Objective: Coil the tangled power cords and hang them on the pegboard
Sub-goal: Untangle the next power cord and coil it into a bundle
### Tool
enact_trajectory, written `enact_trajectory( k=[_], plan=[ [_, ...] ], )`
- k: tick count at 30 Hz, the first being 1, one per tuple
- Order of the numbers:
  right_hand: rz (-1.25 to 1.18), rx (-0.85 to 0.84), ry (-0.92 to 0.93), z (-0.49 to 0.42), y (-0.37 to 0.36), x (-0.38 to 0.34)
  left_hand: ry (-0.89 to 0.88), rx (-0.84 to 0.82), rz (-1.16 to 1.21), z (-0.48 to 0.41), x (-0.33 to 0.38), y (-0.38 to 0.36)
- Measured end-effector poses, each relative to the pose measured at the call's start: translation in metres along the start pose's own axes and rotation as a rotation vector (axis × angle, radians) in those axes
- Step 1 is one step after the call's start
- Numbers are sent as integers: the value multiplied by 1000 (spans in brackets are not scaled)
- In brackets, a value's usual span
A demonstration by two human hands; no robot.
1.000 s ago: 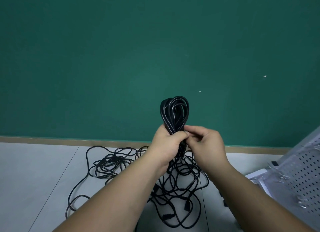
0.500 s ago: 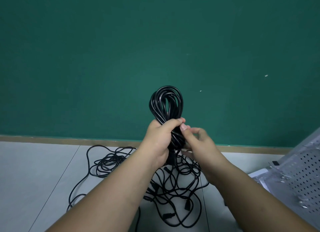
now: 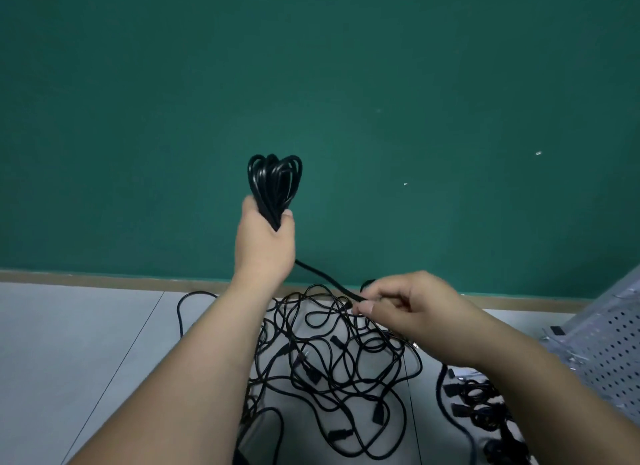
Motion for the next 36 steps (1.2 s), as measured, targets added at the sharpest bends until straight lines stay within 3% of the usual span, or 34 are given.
enact_trajectory(
  k=[5, 11, 21, 24, 29, 33, 36],
  plan=[
    [-60, 315, 169, 5, 31, -11, -78, -383, -240, 12, -11, -15],
    [-253, 437, 195, 1, 52, -8, -113, -701, -255, 52, -10, -49],
    [-68, 677, 187, -7, 56, 11, 437, -981, 93, 110, 15, -54],
    [-53, 711, 138, -12, 56, 20, 498, -1081, 160, 119, 17, -57],
    [18, 733, 158, -11, 62, 23, 244, -1179, 103, 119, 27, -54],
    [190, 560, 342, -7, 65, 7, -70, -1221, -268, 119, 24, -52],
    [222, 390, 297, -13, 63, 16, -358, -1260, -563, 123, 22, -49]
  ],
)
Point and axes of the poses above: each hand's wrist, its own z-axis away from the middle knuckle, its own y-axis out of the back of the hand, x = y × z, the point moved 4 cm from there along -z, towards the middle knuckle, and after that the axes turned 8 degrees about x, right-handed, at the moved point
